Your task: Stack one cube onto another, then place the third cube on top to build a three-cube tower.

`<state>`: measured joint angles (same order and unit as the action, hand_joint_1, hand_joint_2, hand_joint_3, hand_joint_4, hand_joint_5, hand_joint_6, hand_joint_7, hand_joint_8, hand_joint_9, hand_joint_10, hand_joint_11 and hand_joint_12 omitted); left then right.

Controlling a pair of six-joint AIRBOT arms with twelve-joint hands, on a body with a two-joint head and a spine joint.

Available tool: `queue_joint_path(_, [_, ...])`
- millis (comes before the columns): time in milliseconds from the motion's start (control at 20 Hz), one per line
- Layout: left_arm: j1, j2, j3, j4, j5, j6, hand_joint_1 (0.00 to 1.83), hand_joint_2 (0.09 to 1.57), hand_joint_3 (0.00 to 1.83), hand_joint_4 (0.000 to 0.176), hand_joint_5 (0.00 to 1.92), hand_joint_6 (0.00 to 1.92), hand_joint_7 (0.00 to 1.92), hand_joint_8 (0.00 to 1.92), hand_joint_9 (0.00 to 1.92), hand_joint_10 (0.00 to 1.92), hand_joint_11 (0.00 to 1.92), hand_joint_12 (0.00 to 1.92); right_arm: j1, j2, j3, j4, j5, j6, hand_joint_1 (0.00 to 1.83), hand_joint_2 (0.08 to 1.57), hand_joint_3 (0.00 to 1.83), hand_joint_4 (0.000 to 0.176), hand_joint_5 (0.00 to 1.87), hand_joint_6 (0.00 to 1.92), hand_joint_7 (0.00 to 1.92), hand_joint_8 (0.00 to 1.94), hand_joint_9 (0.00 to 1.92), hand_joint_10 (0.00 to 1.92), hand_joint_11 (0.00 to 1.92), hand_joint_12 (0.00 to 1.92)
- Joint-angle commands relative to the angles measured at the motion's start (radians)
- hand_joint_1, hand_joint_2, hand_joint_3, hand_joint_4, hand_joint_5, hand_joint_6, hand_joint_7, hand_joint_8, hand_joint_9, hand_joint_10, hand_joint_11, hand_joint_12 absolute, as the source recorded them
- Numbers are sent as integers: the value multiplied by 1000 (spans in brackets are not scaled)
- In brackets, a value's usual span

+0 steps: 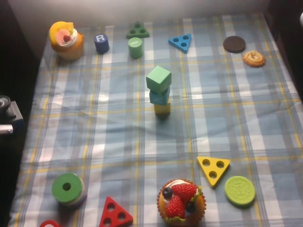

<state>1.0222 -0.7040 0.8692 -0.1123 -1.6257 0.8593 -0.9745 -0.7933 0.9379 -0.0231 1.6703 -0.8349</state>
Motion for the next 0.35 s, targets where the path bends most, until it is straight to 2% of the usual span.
queue_joint_path(0, [-29, -1, 0, -20, -109, -15, 567, 1220, 10, 45, 320, 9, 281, 8, 281, 12, 166, 246, 17, 18, -18, 23, 94, 7, 762, 1074, 14, 62, 265, 80, 272, 18, 357, 16, 205, 606])
queue_joint_path(50, [-51, -9, -1, -12, -109, -26, 567, 1220, 10, 45, 320, 9, 281, 8, 281, 12, 166, 246, 19, 60, -49, 23, 94, 13, 762, 1074, 14, 62, 265, 80, 272, 18, 357, 16, 205, 606])
queue_joint_path(100, [-57, -22, 1, -19, -109, -50, 630, 1289, 6, 21, 407, 16, 413, 13, 332, 11, 116, 251, 20, 86, -74, 32, 94, 15, 723, 1138, 6, 0, 454, 85, 485, 16, 515, 28, 236, 776])
queue_joint_path(150, [-54, -27, 1, -27, -109, -78, 625, 1329, 0, 0, 521, 21, 509, 6, 449, 15, 167, 334, 27, 86, -79, 44, 94, 29, 769, 1192, 4, 0, 563, 87, 581, 14, 586, 29, 179, 953])
queue_joint_path(200, [-55, -38, 0, -35, -109, -121, 788, 1355, 0, 120, 556, 1541, 734, 30, 678, 55, 35, 793, 31, 69, -76, 57, 94, 55, 883, 1246, 0, 0, 476, 14, 616, 4, 662, 242, 318, 1287])
queue_joint_path(250, [-57, -45, 0, -42, -109, -134, 788, 1355, 0, 120, 556, 1541, 734, 30, 678, 55, 35, 793, 36, 63, -79, 68, 94, 62, 883, 1246, 0, 0, 476, 14, 616, 4, 662, 242, 318, 1287])
queue_joint_path(300, [-59, -58, 0, -44, -109, -148, 615, 1312, 0, 49, 195, 225, 612, 20, 609, 19, 0, 712, 41, 56, -87, 88, 94, 62, 593, 1276, 4, 0, 636, 43, 878, 59, 781, 609, 388, 1357])
